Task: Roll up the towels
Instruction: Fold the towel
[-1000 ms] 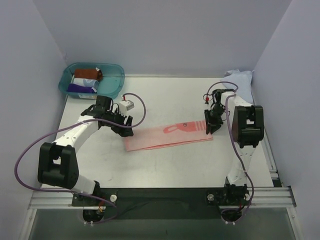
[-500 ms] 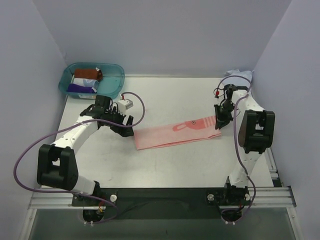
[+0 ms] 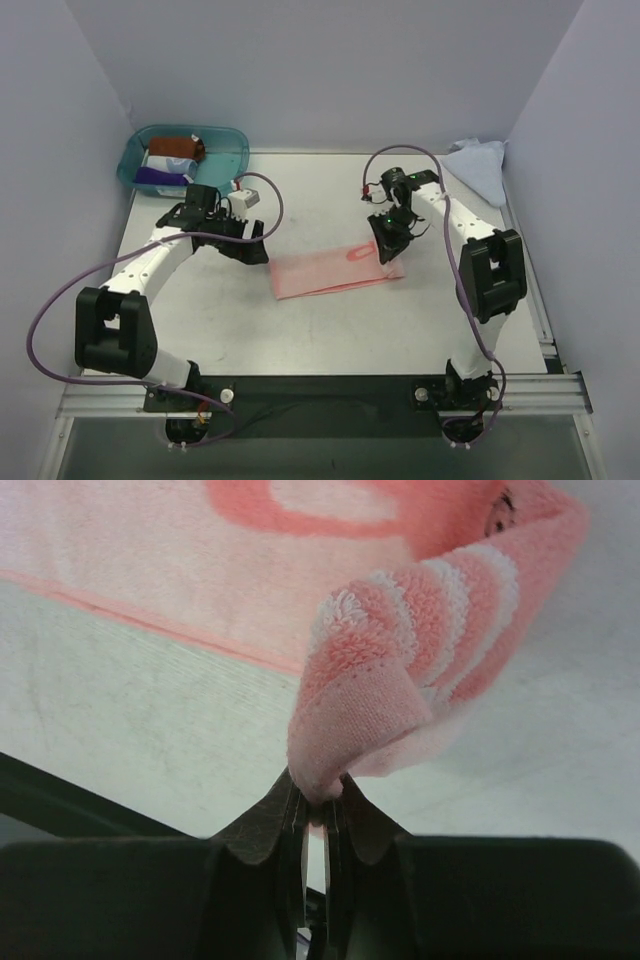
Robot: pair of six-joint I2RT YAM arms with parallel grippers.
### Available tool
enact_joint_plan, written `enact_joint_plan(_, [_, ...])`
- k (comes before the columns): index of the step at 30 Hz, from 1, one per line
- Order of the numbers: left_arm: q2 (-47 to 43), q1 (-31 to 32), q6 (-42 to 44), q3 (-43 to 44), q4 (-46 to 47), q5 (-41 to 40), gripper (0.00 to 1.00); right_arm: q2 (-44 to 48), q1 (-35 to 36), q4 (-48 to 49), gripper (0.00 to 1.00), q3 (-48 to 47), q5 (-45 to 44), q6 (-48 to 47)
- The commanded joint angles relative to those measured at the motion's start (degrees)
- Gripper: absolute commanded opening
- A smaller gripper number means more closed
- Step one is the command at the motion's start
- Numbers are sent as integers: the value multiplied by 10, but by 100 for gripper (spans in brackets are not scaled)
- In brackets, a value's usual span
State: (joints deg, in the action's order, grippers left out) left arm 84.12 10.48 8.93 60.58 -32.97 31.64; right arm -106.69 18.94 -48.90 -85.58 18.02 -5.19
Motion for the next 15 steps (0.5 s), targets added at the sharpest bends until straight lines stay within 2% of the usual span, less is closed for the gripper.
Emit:
enact_joint_plan(1, [10, -5, -55, 26, 8, -40, 97, -42, 21, -31, 0, -34, 18, 18])
enact_joint_plan(3, [19, -5, -71, 28, 5, -65, 97, -60, 40, -30, 0, -56, 24, 24])
enact_joint_plan(15, [11, -6, -69, 2, 4, -76, 97, -142, 79, -31, 0, -127, 45, 49])
